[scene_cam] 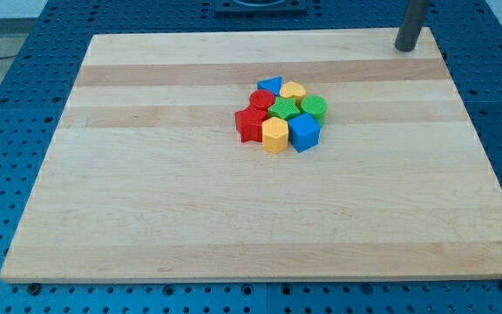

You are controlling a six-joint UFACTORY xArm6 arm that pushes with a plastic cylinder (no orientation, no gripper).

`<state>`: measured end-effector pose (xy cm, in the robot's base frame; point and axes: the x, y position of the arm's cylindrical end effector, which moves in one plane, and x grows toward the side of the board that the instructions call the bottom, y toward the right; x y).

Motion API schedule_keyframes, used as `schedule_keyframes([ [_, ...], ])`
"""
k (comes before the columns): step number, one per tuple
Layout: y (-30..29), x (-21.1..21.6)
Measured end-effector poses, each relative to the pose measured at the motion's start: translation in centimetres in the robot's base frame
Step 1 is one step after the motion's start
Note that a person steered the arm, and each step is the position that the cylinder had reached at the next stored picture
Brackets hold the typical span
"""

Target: Push the green star into the red circle

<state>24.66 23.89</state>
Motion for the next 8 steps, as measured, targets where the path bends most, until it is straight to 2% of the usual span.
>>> schedule_keyframes([
  [1,0.0,3.0],
  [2,-0.1,9.5],
  [3,-2.3,11.7],
  [5,-7.0,20.2],
  [7,-12.7,15.2],
  [8,-13.4,14.6],
])
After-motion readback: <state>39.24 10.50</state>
